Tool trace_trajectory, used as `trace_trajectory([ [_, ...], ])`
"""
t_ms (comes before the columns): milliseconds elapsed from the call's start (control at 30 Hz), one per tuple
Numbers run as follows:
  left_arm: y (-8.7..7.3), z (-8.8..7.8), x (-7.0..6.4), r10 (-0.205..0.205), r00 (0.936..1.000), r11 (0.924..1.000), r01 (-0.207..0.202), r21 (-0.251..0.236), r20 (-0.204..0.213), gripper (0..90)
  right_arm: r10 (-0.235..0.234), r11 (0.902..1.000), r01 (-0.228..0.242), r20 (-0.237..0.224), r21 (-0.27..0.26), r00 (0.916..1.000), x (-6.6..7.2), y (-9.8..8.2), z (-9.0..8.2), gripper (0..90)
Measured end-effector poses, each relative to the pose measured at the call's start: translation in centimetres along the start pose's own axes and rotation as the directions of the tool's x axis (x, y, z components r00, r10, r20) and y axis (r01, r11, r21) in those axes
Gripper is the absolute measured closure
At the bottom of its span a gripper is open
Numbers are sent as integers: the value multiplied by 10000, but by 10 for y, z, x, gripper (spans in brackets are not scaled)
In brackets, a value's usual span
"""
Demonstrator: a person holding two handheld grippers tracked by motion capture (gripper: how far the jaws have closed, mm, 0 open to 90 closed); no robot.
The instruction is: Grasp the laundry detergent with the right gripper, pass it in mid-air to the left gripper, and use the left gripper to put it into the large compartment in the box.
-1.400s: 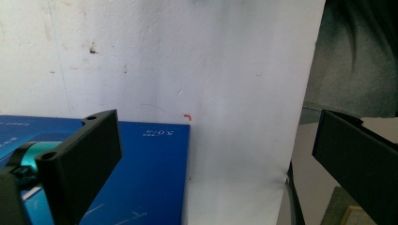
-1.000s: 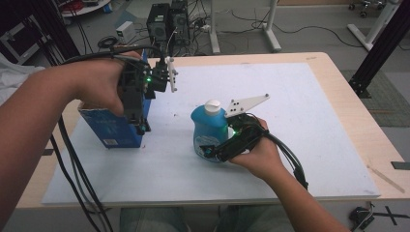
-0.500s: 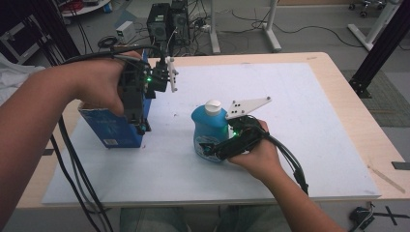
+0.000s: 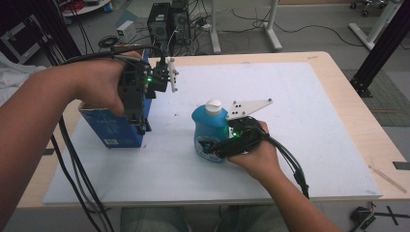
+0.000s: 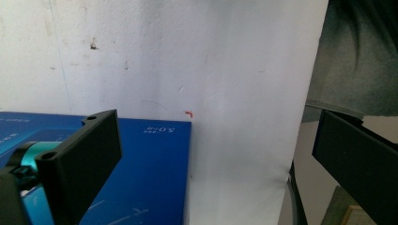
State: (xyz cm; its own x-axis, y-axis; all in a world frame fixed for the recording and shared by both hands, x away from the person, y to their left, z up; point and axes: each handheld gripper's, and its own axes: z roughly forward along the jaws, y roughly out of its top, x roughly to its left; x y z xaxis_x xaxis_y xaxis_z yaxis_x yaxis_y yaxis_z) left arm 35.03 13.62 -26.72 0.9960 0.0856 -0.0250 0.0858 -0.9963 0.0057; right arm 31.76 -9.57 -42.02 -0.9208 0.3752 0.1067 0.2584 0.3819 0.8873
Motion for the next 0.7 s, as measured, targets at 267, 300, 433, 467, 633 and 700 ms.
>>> trace_trajectory([
  [267, 0, 0, 0, -17, 10000, 10000, 17, -3, -13, 18, -115, 9999, 115, -58, -49, 9999, 0, 0, 0, 336],
  [300, 0, 0, 0, -17, 10000, 10000, 17, -5, -15, 18, -108, 9999, 108, -57, -64, 9999, 0, 0, 0, 338],
  [433, 0, 1, 0, -1, 10000, 10000, 1, -15, -26, 18, -124, 9999, 123, -81, -73, 9999, 1, -1, 0, 352],
  [467, 0, 1, 0, -5, 10000, 10000, 5, -25, -30, 18, -134, 9999, 134, -71, -95, 9999, 1, -1, 0, 357],
  [633, 0, 1, 0, -7, 10000, 10000, 7, 3, -38, 17, -230, 9996, 230, -18, -149, 9997, 2, -2, 1, 384],
  [700, -1, 2, 0, -22, 10000, 10000, 22, 15, -25, 18, -256, 9995, 256, 24, -189, 9997, 2, -3, 1, 403],
])
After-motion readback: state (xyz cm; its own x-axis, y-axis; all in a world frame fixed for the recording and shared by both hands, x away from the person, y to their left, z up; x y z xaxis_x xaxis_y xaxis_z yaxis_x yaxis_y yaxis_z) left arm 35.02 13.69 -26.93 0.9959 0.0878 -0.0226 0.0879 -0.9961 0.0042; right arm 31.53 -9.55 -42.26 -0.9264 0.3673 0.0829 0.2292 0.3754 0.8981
